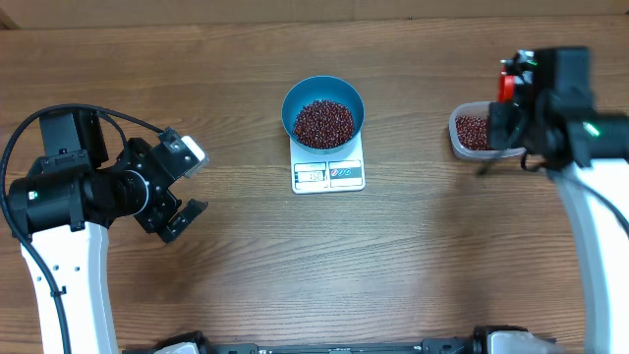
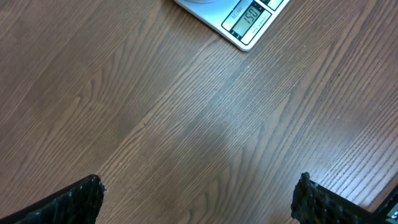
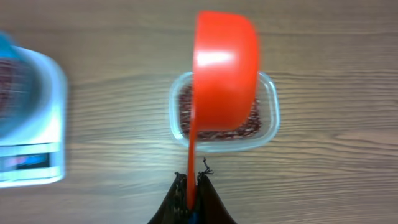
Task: Scoop item into bowl and weigh 150g on scale
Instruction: 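Lower the red cup to the table in front of the container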
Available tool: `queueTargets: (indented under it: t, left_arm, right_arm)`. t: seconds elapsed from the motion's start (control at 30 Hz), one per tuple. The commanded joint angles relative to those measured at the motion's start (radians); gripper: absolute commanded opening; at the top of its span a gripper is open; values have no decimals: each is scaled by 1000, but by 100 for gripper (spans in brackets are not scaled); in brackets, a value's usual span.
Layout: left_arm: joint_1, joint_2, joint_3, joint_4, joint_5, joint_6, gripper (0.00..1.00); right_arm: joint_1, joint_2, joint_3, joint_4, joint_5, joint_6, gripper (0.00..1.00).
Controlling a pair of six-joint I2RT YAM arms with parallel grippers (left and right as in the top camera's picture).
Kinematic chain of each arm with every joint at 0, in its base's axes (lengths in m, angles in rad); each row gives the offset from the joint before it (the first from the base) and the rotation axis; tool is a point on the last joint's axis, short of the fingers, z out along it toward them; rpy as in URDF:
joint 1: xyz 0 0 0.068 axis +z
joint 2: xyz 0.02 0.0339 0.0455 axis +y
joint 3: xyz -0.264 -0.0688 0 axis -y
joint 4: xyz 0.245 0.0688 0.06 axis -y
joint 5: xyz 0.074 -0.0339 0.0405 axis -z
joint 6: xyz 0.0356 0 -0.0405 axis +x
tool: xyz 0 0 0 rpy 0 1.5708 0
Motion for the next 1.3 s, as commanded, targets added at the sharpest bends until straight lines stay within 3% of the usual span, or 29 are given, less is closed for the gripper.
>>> queueTargets:
  t: [0.0,0.23,0.4,0.53,0.83,1.07,1.1,1.27]
  left_arm:
    - [0,2,2,-2,-6,34,100]
    - [0,2,2,-2,-6,34,100]
    - [0,2,2,-2,-6,34,100]
    - [0,2,2,-2,-6,34,100]
    - [0,2,2,-2,-6,34,100]
    - [0,2,2,-2,-6,34,100]
    - [0,2,2,-2,-6,34,100]
    - [0,2,2,-2,-6,34,100]
  right_arm:
    - [-79,-110,18,-47,-257,18,4]
    - [-256,-144,-10,-244,-508,-5,4]
    - [-326,-145,-185,-228,-778,-102,4]
    - [-332,-144,-412,-100,-942,-118,4]
    - [-332,-113,-745,297,-1037,-87,4]
    - [-332,-40,-903,601,-1038,136,4]
    - [-332,42,-964,708,-1040,232,4]
    - [-332,96,-965,704,-1037,232,4]
